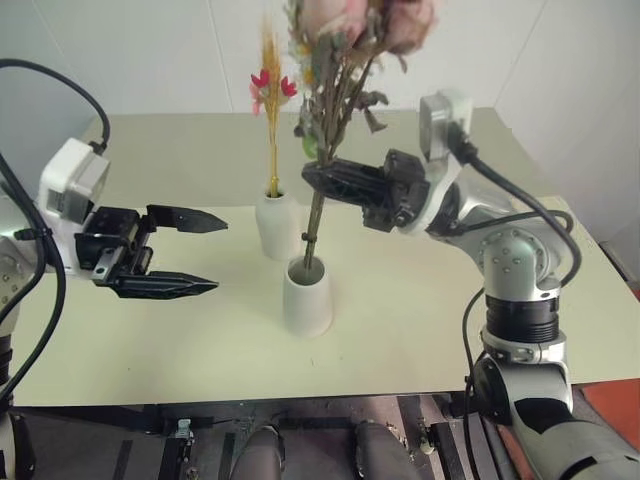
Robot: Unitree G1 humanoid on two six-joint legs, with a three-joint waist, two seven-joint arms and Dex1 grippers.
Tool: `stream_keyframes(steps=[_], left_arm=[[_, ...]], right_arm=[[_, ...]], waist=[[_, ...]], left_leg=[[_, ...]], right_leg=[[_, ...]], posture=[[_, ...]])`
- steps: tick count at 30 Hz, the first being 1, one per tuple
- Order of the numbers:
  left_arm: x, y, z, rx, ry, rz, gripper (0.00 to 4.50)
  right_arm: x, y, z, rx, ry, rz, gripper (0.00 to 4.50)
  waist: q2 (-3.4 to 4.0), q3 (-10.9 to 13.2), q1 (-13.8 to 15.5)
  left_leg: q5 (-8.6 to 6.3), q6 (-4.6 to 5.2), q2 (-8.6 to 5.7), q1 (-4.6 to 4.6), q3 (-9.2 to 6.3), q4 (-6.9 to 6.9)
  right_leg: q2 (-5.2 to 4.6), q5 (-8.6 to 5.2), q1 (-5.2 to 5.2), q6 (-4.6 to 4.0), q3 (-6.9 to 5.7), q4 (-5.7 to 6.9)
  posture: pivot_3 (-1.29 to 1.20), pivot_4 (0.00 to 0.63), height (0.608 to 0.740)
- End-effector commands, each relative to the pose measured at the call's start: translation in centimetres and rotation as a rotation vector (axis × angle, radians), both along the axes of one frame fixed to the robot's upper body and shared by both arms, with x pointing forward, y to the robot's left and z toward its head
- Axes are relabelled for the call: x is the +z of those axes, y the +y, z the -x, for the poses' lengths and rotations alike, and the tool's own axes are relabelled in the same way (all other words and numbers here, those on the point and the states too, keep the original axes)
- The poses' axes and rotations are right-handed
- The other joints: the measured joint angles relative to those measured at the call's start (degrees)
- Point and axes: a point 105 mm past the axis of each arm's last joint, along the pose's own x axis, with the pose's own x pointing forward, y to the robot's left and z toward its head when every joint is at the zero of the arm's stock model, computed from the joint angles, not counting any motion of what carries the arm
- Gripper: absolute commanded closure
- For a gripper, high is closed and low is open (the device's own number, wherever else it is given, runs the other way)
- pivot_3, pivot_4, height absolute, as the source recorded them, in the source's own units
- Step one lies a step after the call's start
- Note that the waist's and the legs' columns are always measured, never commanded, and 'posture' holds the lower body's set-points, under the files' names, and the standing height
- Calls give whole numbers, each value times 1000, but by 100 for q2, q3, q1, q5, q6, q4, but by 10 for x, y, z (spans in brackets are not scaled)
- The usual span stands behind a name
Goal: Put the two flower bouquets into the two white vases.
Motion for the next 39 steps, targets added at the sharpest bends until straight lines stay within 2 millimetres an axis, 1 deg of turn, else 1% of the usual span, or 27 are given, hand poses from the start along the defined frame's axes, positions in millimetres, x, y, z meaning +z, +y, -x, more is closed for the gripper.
stream_keyframes(steps=[1,9,12,13,15,18,22,24,28,31,32,36,39], left_arm=[[16,3,7,15,-38,47,0],[17,7,14,34,-26,45,0],[16,7,14,36,-25,42,0],[16,7,14,36,-24,40,0],[15,7,14,34,-23,36,0],[15,7,14,32,-21,31,0],[14,7,14,28,-19,24,0],[14,6,13,27,-17,22,0],[13,7,12,25,-14,19,0],[11,7,12,26,-10,17,0],[11,7,12,27,-9,16,0],[6,10,12,47,-5,6,0],[4,15,13,76,0,0,0]], right_arm=[[3,-1,3,7,-40,-16,4280],[-15,3,-2,1,-42,36,4280],[-28,5,-1,3,-48,77,4280],[-33,5,-1,8,-46,89,3561],[-41,5,1,13,-49,105,3035],[-55,1,3,12,-55,139,2027],[-68,-12,6,9,-48,178,676],[-77,-25,7,1,-41,218,21],[-85,-47,6,-38,-36,278,21],[-85,-73,2,-88,-28,339,21],[-86,-79,1,-103,-30,358,21],[-84,-109,-8,-197,-44,430,21],[-81,-127,-11,-237,-52,473,21]], waist=[[0,0,2],[0,0,2],[0,0,4],[0,0,7],[0,0,9],[0,0,12],[0,0,25],[0,0,30],[-1,0,51],[-1,0,64],[-1,0,74],[-1,0,81],[-1,0,87]], left_leg=[[0,0,-1,0,0,0],[0,0,-1,1,0,0],[0,0,0,1,0,0],[0,0,0,1,0,0],[0,0,-1,0,0,0],[0,0,-1,1,0,0],[0,0,-1,0,0,1],[0,0,-1,1,0,1],[0,0,-1,1,0,2],[0,0,-1,2,0,3],[0,0,-1,2,0,3],[0,0,-1,4,1,3],[0,0,-1,3,2,3]], right_leg=[[0,0,0,0,0,0],[-1,-1,0,1,0,1],[0,-1,0,1,0,0],[0,-1,0,2,0,0],[-1,-2,0,3,0,-1],[-1,-2,1,3,0,-1],[-1,-4,1,7,0,-2],[-1,-7,2,11,0,-1],[-1,-17,4,29,-1,-3],[-1,-18,4,31,0,-4],[-1,-19,5,32,0,-4],[-1,-20,7,33,0,-6],[-1,-20,7,33,0,-6]], posture=[[0,150,740],[0,150,740],[0,150,740],[0,150,740],[0,150,740],[0,150,740],[0,150,740],[0,150,740],[0,150,740],[0,150,740],[0,150,740],[0,150,740],[0,150,740]])
